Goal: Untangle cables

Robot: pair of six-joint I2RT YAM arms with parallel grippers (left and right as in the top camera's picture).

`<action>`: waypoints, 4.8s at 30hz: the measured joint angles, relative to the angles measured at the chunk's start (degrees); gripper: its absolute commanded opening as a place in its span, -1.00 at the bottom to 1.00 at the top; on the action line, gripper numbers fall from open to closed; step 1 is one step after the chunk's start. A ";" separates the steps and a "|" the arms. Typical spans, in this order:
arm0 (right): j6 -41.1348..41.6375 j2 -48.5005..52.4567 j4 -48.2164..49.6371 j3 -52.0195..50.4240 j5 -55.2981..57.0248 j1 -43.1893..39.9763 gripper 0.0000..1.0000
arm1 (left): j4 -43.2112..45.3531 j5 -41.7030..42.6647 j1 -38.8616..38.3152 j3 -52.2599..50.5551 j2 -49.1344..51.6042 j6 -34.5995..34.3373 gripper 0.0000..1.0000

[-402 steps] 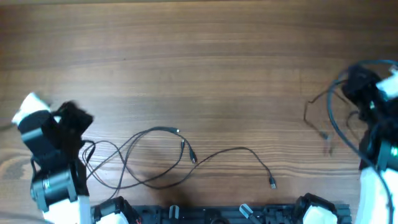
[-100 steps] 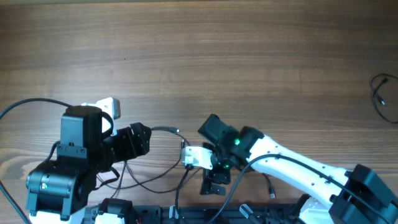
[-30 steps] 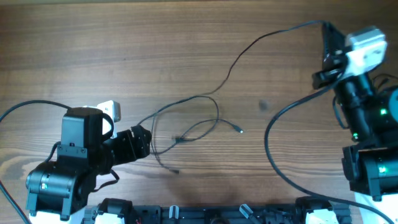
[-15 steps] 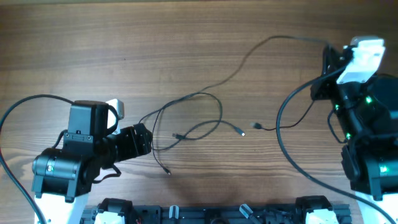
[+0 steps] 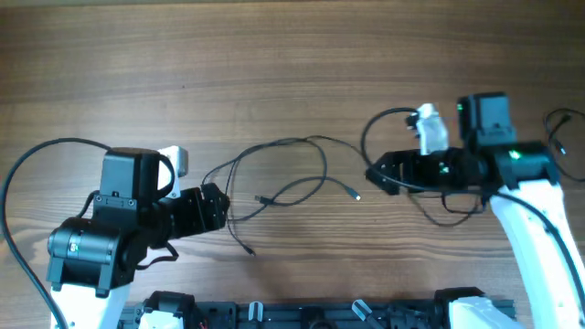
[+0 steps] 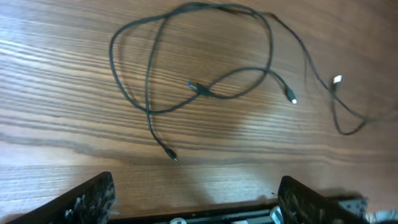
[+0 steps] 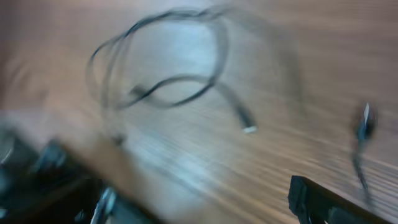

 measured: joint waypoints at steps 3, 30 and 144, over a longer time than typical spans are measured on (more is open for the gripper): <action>-8.37 5.18 -0.98 0.02 -3.82 3.63 0.99 | 0.09 1.44 0.00 0.00 0.00 1.46 0.72; -9.07 25.22 35.63 -0.48 30.01 16.72 0.18 | 1.05 2.23 0.00 0.00 0.00 2.12 0.73; 11.47 9.94 55.67 14.51 63.25 -40.06 -0.92 | 1.16 12.26 -0.04 0.00 7.45 2.54 0.71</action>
